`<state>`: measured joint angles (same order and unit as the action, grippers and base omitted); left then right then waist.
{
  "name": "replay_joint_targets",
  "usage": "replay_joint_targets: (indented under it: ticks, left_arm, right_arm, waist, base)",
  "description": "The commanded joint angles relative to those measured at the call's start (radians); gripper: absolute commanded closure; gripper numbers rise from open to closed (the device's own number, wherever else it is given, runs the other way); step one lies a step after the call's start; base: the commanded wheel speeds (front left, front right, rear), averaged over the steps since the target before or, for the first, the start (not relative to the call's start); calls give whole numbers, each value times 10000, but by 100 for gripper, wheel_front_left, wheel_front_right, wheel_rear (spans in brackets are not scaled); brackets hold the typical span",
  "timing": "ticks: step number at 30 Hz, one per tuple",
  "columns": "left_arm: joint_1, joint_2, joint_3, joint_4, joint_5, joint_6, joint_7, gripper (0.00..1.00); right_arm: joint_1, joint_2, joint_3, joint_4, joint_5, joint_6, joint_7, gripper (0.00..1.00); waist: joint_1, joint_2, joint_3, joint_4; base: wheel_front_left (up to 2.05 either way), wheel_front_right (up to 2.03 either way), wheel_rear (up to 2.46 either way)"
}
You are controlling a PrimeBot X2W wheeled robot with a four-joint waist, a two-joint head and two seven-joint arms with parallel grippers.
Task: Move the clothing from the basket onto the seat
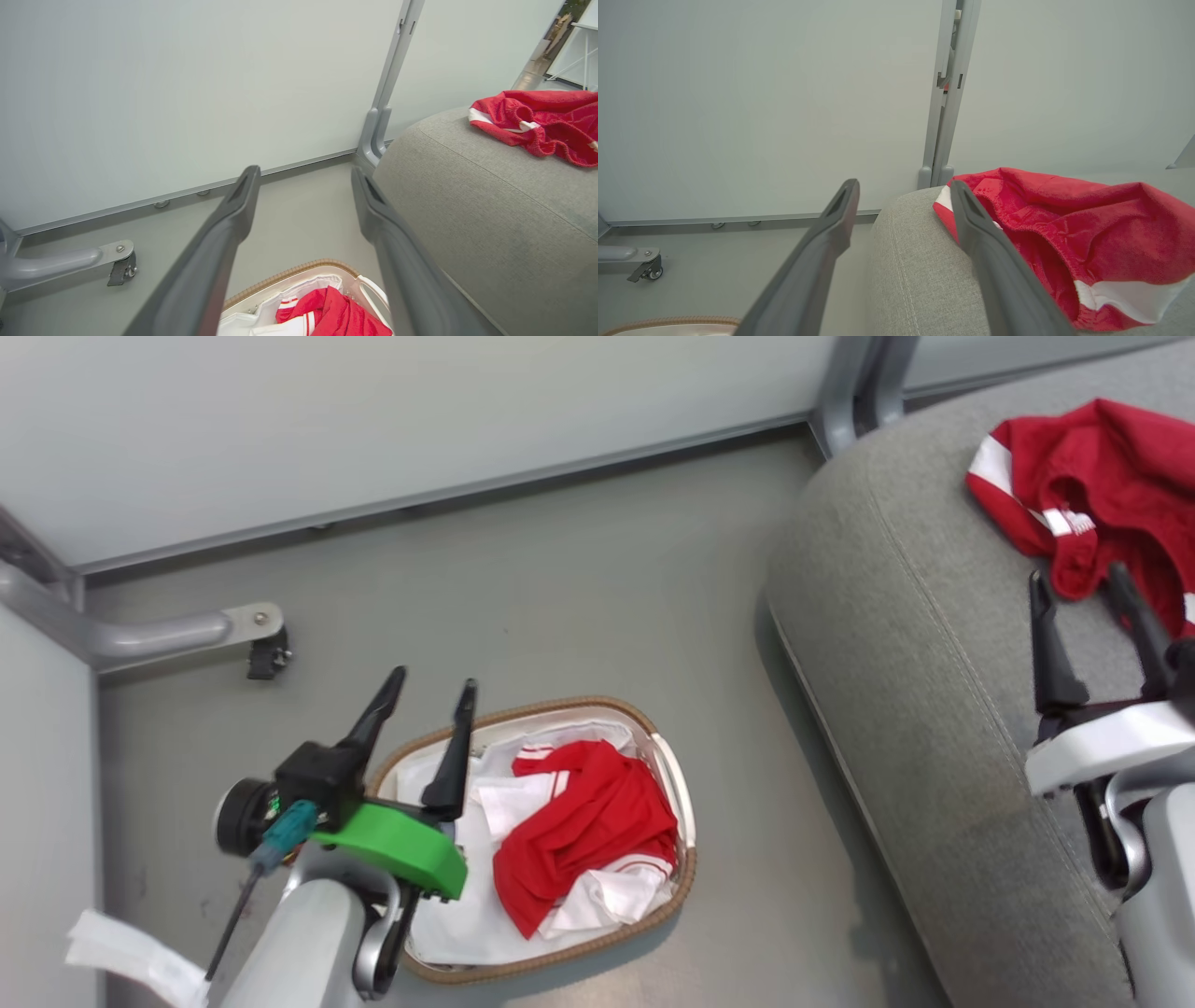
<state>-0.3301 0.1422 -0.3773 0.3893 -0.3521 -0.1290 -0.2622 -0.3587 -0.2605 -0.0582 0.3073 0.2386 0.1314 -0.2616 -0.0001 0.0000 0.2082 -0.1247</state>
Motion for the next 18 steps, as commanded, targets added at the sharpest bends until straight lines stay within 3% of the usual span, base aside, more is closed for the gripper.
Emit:
replay_joint_targets:
  ticks: [1,18]
  left_arm:
    - [268,-62,309,-38,101,5,-37,0]
    - [2417,-576,2977,-159,955,-18,-37,0]
  right_arm:
    - [251,86,13,73,-43,-14,-49,0]
    - [1478,961,538,555,163,-14,-51,0]
  waist:
    - [1,0,-548,538]
    - [1,0,-1541,1066]
  base:
    - [0,0,0]
    - [0,0,0]
